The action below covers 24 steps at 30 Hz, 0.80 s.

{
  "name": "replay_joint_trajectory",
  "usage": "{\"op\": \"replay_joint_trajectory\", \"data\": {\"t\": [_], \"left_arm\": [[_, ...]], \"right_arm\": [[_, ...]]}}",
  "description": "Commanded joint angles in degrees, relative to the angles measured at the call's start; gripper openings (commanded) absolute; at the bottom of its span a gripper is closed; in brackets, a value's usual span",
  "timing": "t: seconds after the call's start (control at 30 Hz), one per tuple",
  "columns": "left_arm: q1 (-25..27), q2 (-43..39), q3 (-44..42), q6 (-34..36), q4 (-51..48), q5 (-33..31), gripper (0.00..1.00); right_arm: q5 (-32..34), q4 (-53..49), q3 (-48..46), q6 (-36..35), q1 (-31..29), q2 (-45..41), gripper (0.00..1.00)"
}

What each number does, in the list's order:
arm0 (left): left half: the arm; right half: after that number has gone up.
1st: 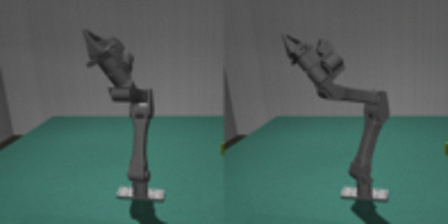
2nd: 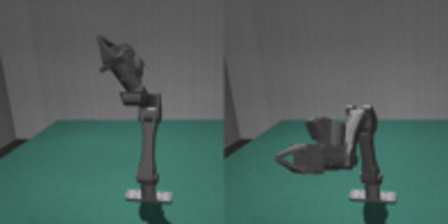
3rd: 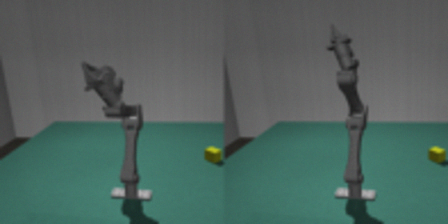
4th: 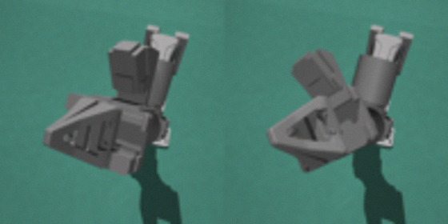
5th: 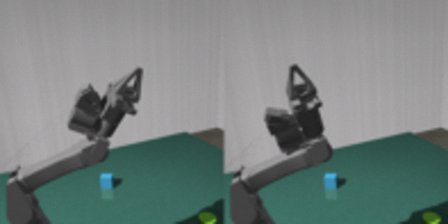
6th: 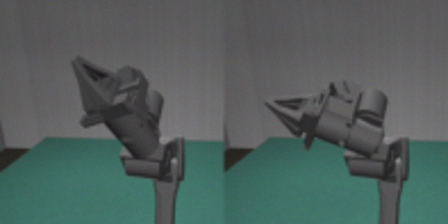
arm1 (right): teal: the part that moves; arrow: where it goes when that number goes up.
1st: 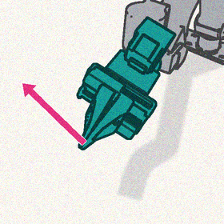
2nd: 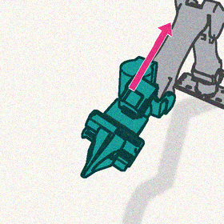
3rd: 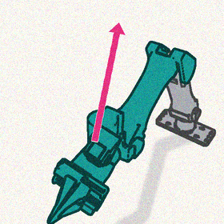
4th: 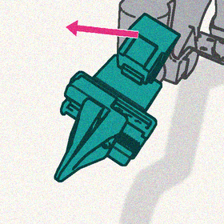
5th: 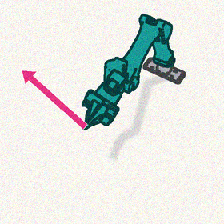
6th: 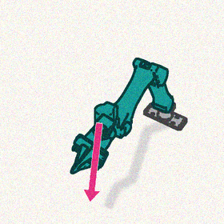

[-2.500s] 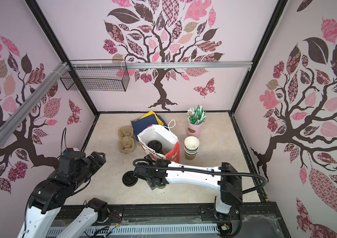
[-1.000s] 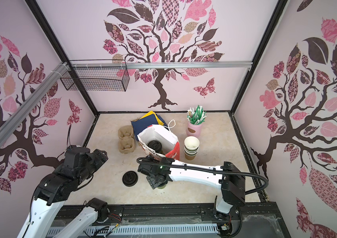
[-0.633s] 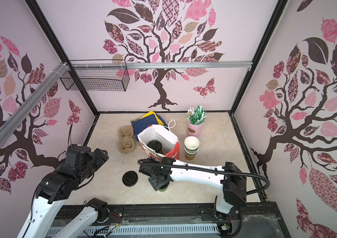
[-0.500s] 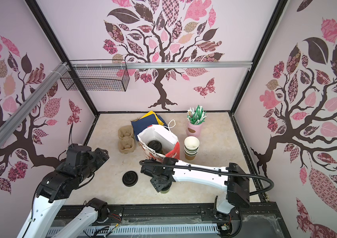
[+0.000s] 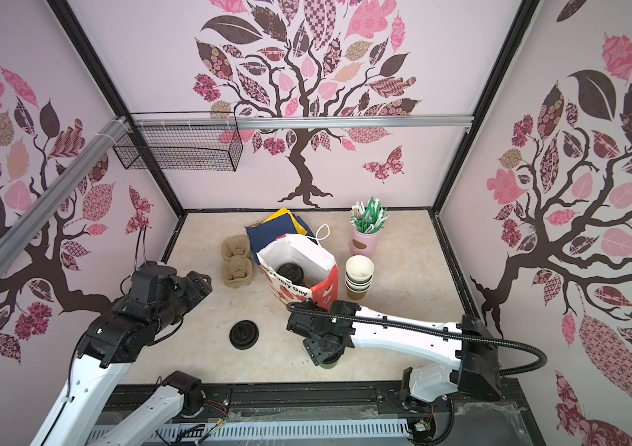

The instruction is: Pack the takeout coffee

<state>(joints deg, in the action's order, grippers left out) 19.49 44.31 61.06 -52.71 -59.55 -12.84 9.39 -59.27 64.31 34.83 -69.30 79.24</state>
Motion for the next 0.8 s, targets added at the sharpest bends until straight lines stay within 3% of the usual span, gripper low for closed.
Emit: {"op": "replay_joint_trajectory", "data": {"t": [0.0,0.43,0.77], "left_arm": [[-0.2,0.8,0.6,2.5,2.9,2.9,0.82],[-0.2,3.3,2.6,5.4,6.0,10.7,0.82],[-0.2,4.9,4.7,7.5,6.6,15.1,0.82]], "right_arm": [[1.2,-0.5,-1.3,2.6,1.4,-3.3,0.74],[1.1,0.7,-5.1,-2.3,13.7,-7.4,0.75],[-0.1,2.5,-7.6,-2.4,15.1,-6.9,0.81]]}}
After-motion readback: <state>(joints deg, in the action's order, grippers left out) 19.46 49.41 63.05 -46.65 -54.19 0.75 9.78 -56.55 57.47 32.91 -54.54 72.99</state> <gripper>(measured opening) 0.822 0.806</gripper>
